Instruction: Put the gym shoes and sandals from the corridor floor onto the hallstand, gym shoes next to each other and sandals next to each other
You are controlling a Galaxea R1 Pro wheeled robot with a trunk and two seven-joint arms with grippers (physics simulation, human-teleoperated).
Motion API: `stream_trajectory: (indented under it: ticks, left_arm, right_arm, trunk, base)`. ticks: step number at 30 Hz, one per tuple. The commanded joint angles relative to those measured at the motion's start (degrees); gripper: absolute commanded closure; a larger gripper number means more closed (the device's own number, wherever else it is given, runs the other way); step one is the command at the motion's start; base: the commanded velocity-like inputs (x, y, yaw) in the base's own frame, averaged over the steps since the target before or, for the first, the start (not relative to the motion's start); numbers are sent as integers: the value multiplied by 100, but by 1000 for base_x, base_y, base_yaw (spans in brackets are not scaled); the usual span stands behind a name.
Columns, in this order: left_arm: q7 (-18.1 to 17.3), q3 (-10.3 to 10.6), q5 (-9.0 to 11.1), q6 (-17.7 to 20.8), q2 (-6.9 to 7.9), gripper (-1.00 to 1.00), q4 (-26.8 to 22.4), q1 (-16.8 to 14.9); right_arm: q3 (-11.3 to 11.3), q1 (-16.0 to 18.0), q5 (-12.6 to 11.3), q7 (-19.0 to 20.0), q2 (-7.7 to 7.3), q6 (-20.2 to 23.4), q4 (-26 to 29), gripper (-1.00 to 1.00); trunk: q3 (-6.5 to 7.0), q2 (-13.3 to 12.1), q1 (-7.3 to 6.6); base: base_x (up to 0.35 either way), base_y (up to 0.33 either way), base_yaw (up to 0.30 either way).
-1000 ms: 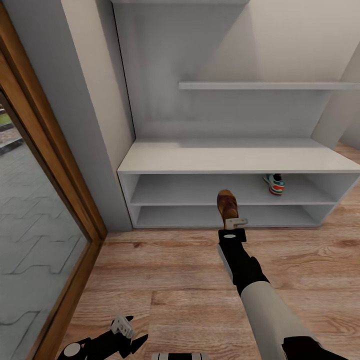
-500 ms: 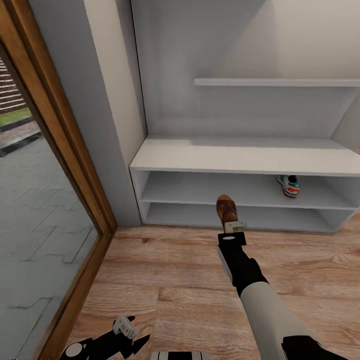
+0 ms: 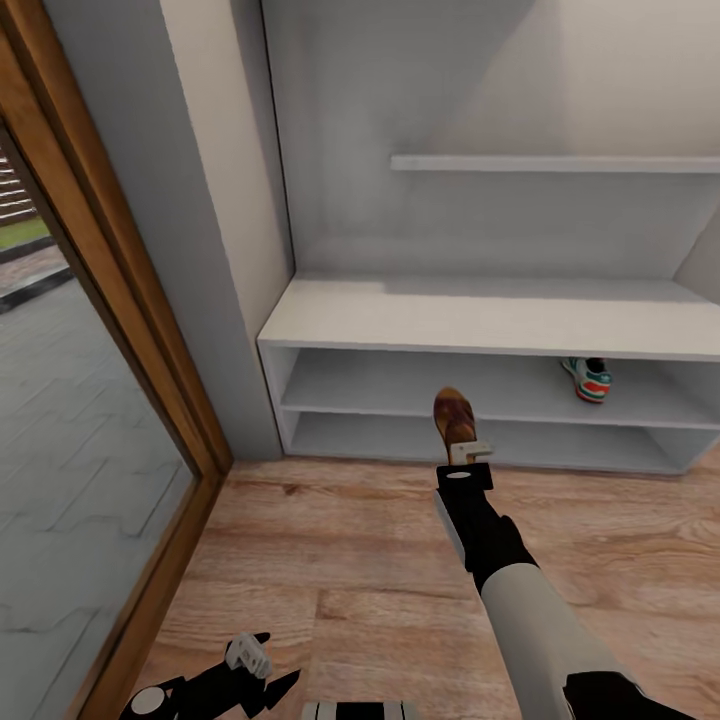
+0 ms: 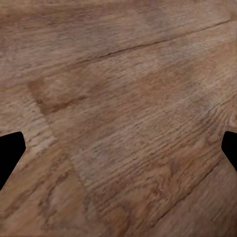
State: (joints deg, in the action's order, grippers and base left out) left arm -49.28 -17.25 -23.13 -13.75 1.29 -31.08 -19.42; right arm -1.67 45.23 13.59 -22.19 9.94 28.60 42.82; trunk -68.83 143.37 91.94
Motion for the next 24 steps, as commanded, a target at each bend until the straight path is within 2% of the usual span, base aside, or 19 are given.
stream_trajectory:
  ticks: [1,9,24]
  left_arm:
    - [-28,-42,-60,-33,-6,-100,-3,-5]
    - [-29,-41,-60,-39,-12,-100,-3,-3]
    - [-30,-45,-60,-41,-15,-100,-3,-1]
  right_arm:
    - [-18,3,56,12,6,41,7,100]
    - [-21,3,56,12,6,41,7,100]
    - [-18,2,56,12,6,41,7,100]
  trunk:
    - [-5,2,2]
    - [-5,2,2]
    - [-5,2,2]
  base:
    - [324,0,0]
    - [332,-3,0]
    - [302,-125,0]
